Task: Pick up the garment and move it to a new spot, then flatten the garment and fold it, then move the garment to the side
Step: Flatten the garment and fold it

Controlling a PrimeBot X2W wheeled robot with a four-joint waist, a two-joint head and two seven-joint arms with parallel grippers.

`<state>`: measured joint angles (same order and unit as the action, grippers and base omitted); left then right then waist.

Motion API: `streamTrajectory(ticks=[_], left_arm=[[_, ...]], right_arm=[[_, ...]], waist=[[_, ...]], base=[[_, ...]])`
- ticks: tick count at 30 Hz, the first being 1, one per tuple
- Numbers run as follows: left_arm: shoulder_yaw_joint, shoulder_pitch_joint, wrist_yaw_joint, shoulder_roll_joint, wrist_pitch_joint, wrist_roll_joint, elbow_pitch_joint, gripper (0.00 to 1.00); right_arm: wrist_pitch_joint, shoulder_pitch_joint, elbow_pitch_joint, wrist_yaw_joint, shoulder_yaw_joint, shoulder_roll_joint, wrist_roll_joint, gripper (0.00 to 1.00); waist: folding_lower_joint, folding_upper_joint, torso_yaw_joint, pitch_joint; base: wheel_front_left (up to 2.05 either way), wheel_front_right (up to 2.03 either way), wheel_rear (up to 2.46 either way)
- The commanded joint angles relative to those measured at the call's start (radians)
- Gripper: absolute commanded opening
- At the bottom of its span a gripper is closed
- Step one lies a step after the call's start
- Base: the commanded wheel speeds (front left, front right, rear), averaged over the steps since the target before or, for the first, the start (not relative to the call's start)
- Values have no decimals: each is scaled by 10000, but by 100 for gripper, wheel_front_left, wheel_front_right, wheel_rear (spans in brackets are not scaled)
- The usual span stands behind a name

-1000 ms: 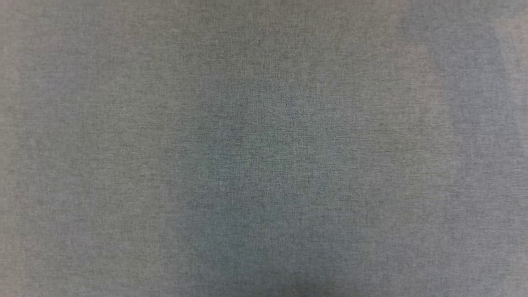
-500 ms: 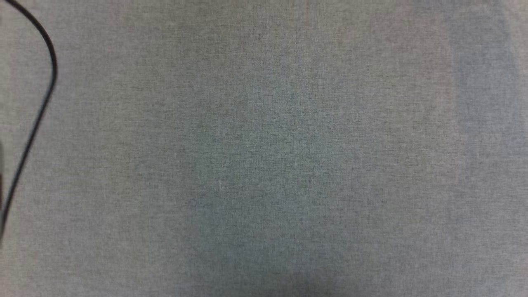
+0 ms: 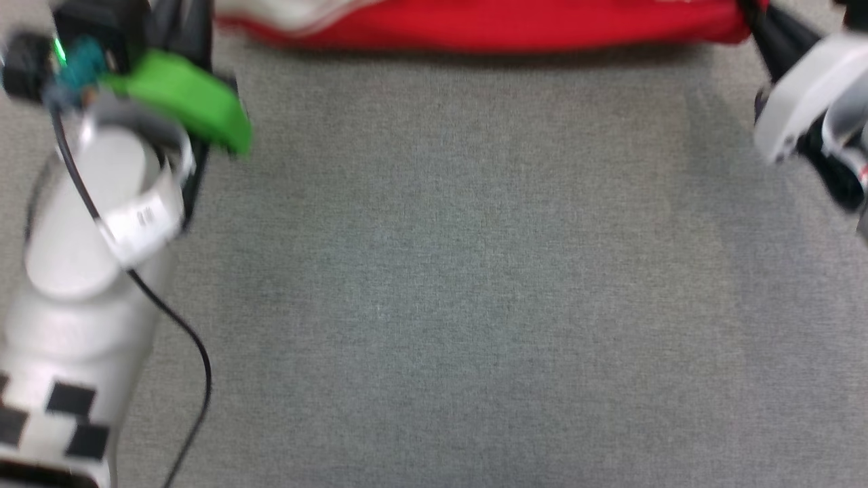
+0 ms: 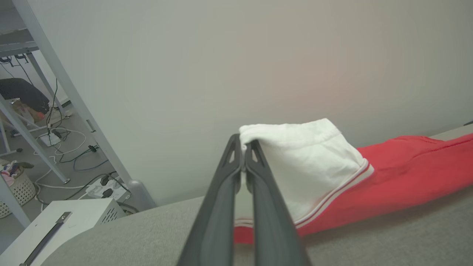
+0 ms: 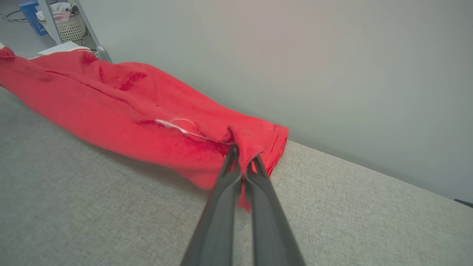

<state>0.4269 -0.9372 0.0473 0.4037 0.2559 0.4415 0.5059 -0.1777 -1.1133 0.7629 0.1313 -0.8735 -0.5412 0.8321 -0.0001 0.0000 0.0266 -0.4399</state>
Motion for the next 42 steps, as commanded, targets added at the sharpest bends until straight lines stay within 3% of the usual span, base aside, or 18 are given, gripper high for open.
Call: streamTrajectory(ticks=[1,11,23,34,42], left_arm=[[-17,879,-129,79,57,67,-250,0],[438,5667,-530,339,-159,637,-1607,0],[440,9748,-1382,597,-939,1859,-3508,0],[831,11641,-1549,1105,-2072,2483,-4650,0],[985,10950,-1470,1156,-2017,2043,-4711,0]], right_arm=[[-31,554,-189,-6,-256,-165,179,0],[-180,3722,-1559,-6,-1212,-1288,1257,0],[-13,6835,-3202,-6,-1065,-2605,2000,0],[315,9794,-4440,-6,26,-3248,2536,0],[679,10620,-4911,-6,1419,-3063,2111,0]], waist=[[1,0,100,833],[1,0,291,2453],[1,0,346,3636],[1,0,593,4139],[1,0,642,4088]], base=[[0,0,0],[0,0,0],[0,0,0],[0,0,0],[0,0,0]])
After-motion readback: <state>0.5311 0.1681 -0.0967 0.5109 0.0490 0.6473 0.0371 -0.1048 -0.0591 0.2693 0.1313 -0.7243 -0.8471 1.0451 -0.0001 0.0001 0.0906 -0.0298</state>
